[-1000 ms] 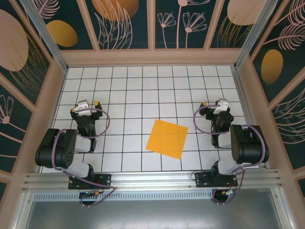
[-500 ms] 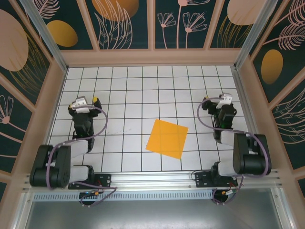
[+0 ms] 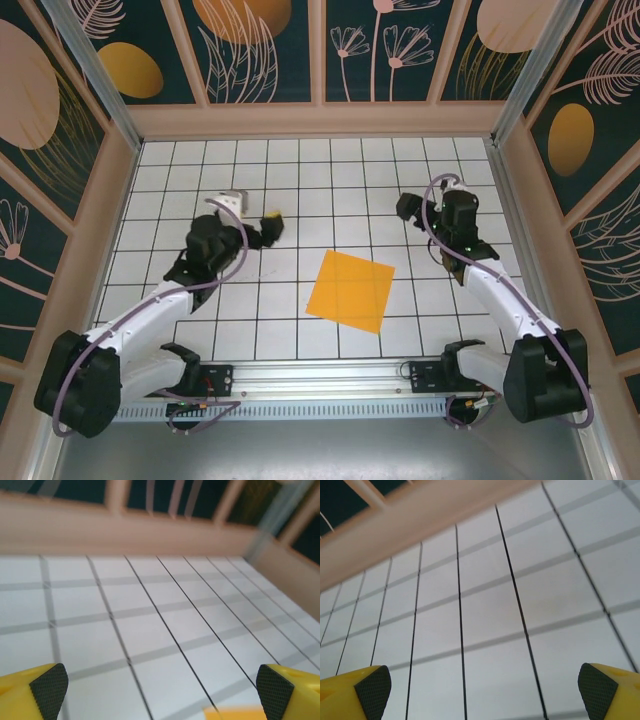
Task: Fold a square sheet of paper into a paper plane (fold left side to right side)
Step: Pick up the square sheet of paper from the bottom-center of the table.
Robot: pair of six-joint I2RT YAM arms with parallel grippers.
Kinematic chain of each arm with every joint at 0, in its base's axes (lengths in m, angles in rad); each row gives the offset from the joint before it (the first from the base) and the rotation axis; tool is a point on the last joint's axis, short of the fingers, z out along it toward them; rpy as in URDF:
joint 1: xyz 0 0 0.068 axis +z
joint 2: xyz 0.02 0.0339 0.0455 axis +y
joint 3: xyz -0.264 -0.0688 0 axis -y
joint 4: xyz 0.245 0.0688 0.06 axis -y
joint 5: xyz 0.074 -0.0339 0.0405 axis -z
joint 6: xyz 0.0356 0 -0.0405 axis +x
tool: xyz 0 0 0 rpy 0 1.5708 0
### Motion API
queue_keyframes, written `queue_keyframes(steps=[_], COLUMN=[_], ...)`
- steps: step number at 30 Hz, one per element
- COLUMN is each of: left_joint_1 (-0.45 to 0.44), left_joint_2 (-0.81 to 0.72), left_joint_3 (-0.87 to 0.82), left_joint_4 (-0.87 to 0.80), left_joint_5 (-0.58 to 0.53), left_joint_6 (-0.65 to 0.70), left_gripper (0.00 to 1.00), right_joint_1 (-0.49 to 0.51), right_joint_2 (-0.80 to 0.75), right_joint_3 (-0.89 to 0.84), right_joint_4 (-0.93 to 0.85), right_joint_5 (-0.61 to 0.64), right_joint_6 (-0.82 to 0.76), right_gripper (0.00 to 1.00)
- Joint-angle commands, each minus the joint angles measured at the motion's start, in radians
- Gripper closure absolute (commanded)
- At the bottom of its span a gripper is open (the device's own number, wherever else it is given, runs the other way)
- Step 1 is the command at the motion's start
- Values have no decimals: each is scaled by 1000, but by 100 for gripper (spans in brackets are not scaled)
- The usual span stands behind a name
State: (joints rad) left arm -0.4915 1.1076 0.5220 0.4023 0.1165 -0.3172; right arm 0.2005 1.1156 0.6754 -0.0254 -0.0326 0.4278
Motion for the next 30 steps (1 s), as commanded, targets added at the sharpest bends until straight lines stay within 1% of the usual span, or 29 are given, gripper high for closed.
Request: queue_keyframes(steps=[1,4,7,9,12,15,17,20,25,30], left_joint_1=[-104,-201,-287,-354,-398,-438,-455,-473,-476,-478], left_joint_2=[-23,-7,64,124,233,333,387,444,504,560], left_joint_3=[3,-31,-12,20,57,124,164,206,222,248], left_joint_4=[-178,-172,-196,-203,-185,-227,-267,-330,-379,-431], left_joint_5=[88,102,96,69,60,58,63,66,120,144], left_joint_6=[-33,-27,3,29,27,45,56,74,77,93], left_gripper=[2,1,1,1,1,1,1,2,2,1], right_joint_1=[21,46,77,109,141,175,200,222,252,272], right_joint_2=[-63,-95,-95,-84,-45,12,52,108,188,257], right_joint_3=[-36,-77,-102,-109,-101,-68,-45,-17,26,58], right_joint_4=[-261,-335,-361,-361,-367,-387,-397,-397,-389,-382], right_joint_5=[-76,-95,-96,-76,-50,-16,16,26,42,43], right_joint_6=[138,168,193,208,210,202,198,194,185,175], right_gripper=[1,1,1,1,1,1,1,1,1,1])
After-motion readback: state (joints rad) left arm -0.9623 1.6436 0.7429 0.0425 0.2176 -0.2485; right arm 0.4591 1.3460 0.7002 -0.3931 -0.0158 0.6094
